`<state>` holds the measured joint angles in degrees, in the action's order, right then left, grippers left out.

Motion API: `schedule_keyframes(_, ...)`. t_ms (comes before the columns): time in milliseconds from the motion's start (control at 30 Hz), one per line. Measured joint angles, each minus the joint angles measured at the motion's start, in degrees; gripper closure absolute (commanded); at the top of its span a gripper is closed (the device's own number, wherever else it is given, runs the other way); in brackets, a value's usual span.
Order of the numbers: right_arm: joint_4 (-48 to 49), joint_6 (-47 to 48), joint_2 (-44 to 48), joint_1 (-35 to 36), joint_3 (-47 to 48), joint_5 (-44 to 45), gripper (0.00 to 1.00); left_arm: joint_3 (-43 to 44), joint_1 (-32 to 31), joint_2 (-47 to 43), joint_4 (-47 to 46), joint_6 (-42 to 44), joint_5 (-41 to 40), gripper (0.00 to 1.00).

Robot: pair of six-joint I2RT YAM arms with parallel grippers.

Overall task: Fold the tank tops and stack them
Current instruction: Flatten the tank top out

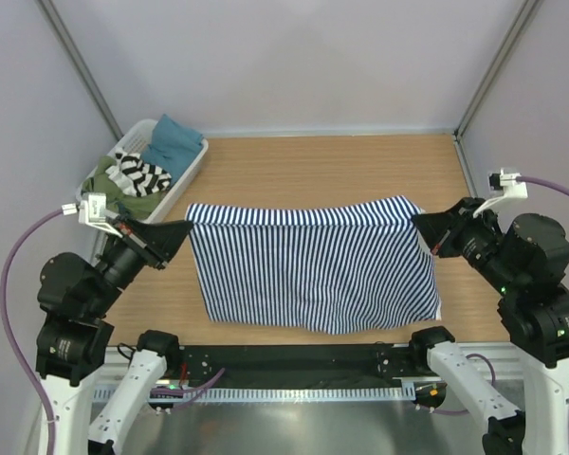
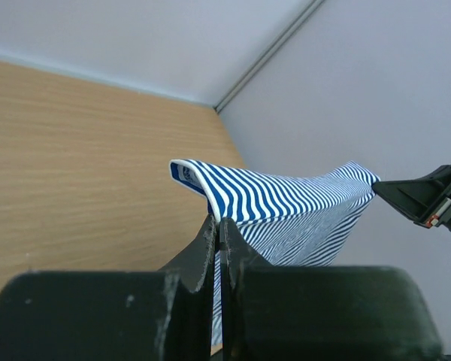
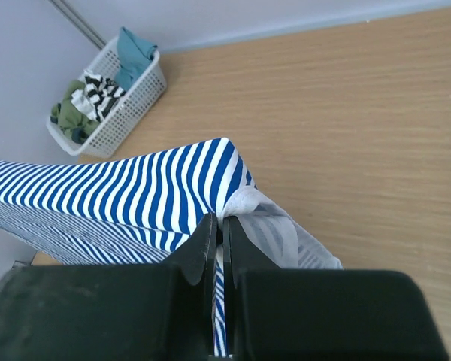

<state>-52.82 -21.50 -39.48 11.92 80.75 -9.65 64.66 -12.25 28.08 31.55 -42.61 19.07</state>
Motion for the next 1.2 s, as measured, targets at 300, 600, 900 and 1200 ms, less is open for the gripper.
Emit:
schedule_keyframes(300,-0.2,-0.1,-9.3,-0.1,-6.0,5.0,0.99,-11.4,0.0,8.3,-4.4,-3.0,-0.8,1.00)
schedule_keyframes(600,5.8,-0.3,-31.3,-0.2,-3.8,5.7,0.99,-8.5,0.1,27.3,-6.5,-2.6,-2.9,1.00)
schedule_keyframes(900,13.7,-1.3,-33.6,-0.2,18.9,5.4,0.98,12.4,0.3,30.1,-9.5,-0.3,-3.5,1.00)
schedule_keyframes(1200,20.0,-1.9,-17.1,-0.2,-16.1,3.9,0.98,-21.4,0.3,17.7,-17.5,-1.8,-1.4,1.00)
